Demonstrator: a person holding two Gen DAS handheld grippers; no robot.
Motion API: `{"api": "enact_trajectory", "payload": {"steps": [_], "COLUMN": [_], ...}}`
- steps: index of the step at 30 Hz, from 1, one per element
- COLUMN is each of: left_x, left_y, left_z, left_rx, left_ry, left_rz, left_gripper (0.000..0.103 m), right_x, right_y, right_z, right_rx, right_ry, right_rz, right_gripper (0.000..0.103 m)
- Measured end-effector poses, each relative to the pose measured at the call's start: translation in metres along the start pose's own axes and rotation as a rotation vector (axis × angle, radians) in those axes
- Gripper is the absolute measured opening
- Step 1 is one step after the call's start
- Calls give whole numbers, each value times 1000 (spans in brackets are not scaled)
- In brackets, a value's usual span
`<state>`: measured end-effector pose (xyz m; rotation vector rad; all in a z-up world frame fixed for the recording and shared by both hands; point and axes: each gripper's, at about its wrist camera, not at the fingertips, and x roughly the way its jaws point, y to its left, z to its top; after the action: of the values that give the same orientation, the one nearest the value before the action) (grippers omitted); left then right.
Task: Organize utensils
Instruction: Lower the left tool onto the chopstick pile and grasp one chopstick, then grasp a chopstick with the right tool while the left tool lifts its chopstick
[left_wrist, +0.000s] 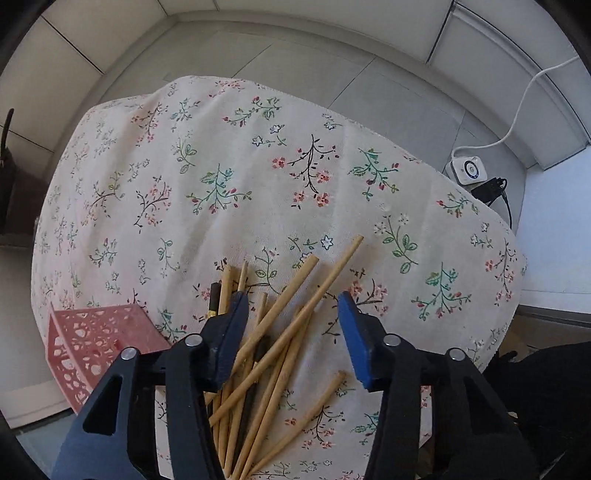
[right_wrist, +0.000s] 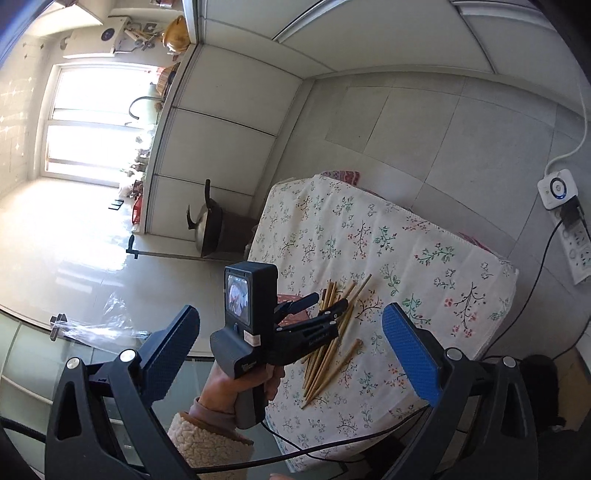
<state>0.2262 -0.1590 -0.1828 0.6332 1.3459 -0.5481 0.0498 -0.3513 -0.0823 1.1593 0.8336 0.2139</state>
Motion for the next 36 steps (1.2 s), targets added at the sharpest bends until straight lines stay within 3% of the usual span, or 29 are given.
{"api": "enact_trajectory", "payload": {"steps": [2,10,13,16,20,23,29,31,34,36], "left_x": [7,34,30,21,-16,-64,-139,-155,-173,-183], "left_y": [0,4,8,11,22,29,29,31,41,46], "left_z": [5,9,3,-8,-33,-69,-158,-181,-216,-227], "left_rx": [14,23,-4,-21,-105,-178,-332,-391,-464,-480], "left_ry": [21,87,44,-24,-154,-283,-510,-575,-676,-718], "left_rz": [-10,-17,-40,-2,-17,-33,-93,-111,-147,-145], "left_gripper": [34,21,17,11,7,7,7,7,7,7], "right_x": [0,-1,4,17,43,76,141,159,183,196], "right_y": [-6,-14,-17,-19,-31,-24,-5,-6,-13,-14], "right_z": [3,8,7,6,0,-1,-9,-9,-8,-9], "right_rx": [26,23,37,39,75,37,-77,-80,-44,-25], "right_ry": [11,-25,-17,23,79,112,204,214,251,259], "right_rz": [0,-70,-71,-91,-167,-278,-380,-411,-430,-455], "right_gripper": [96,96,96,96,96,96,91,87,68,49]}}
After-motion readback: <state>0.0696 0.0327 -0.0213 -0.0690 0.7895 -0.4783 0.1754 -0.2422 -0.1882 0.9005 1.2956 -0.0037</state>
